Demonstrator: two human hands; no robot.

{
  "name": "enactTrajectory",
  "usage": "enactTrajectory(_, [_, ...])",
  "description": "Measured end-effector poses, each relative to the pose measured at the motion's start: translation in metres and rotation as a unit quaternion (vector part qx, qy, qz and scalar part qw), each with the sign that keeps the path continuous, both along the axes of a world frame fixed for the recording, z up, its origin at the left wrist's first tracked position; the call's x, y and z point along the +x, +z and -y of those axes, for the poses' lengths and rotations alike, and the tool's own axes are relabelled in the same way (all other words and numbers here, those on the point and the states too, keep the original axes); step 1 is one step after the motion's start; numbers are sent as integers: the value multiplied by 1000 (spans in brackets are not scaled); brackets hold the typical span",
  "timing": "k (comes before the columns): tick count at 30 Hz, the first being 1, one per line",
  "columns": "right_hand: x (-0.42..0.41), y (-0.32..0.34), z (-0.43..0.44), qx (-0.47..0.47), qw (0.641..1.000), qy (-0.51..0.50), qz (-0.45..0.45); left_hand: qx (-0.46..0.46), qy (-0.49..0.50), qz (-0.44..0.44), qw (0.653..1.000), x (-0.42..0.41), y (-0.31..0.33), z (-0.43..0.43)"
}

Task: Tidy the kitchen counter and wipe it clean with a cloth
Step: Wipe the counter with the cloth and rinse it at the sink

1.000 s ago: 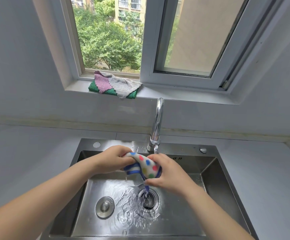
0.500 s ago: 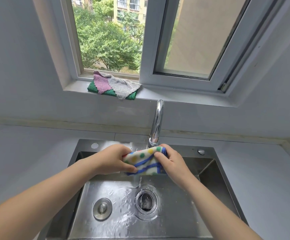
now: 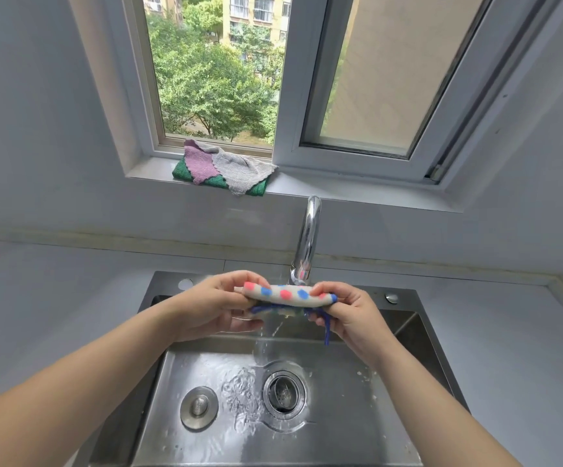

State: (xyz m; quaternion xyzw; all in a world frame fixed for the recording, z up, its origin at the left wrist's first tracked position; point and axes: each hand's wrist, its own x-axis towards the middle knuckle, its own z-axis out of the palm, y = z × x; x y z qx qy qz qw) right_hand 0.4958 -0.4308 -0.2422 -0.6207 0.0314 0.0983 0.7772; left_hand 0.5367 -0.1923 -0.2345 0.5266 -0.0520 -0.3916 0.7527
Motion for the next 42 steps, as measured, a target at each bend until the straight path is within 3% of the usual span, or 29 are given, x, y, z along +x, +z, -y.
enactTrajectory(4, [5, 7, -1, -25, 1000, 2, -1, 13, -32, -93, 995, 6, 7, 1])
enactTrajectory(6, [3, 9, -1, -77, 996, 29, 17, 81, -67, -72, 992, 5, 7, 6])
enactTrajectory(7, [0, 9, -1, -145, 987, 43, 43, 124, -90, -37, 987, 5, 5, 9])
enactTrajectory(9, [-5, 9, 0, -283, 951, 65, 101, 179, -130, 7, 975, 4, 2, 15])
enactTrajectory(13, [-11, 18, 4, -429, 875, 111, 194, 222, -199, -11, 955, 6, 8, 20])
enactTrajectory(16, [-13, 25, 2, -544, 782, 185, 240, 276, -229, 38, 933, 5, 13, 26])
enactTrajectory(19, [-12, 25, -5, -640, 695, 229, 235, 336, -217, 134, 907, 5, 14, 32])
enactTrajectory(22, [-5, 22, -9, -683, 647, 252, 224, 376, -213, 217, 875, 9, 14, 36])
enactTrajectory(23, [-3, 21, -8, -682, 648, 262, 216, 390, -214, 246, 861, 9, 14, 37])
enactTrajectory(25, [-1, 19, -6, -643, 690, 282, 174, 414, -217, 301, 831, 11, 12, 36])
enactTrajectory(28, [3, 15, -3, -505, 818, 271, 41, 444, -209, 415, 767, 15, 4, 34])
enactTrajectory(31, [6, 8, 0, -324, 901, 266, -109, 456, -179, 568, 661, 18, -4, 38])
enactTrajectory(33, [9, -1, 3, -182, 920, 280, -207, 425, -175, 632, 624, 20, -9, 40])
enactTrajectory(36, [12, -10, 7, -48, 896, 317, -307, 405, -176, 673, 593, 23, -17, 39])
enactTrajectory(39, [19, -14, 12, -60, 901, 313, -293, 435, -155, 652, 602, 22, -19, 43])
enactTrajectory(40, [20, -14, 14, -106, 911, 298, -266, 445, -147, 622, 627, 22, -19, 44])
enactTrajectory(42, [20, -12, 16, -202, 926, 250, -198, 431, -132, 526, 721, 22, -17, 45])
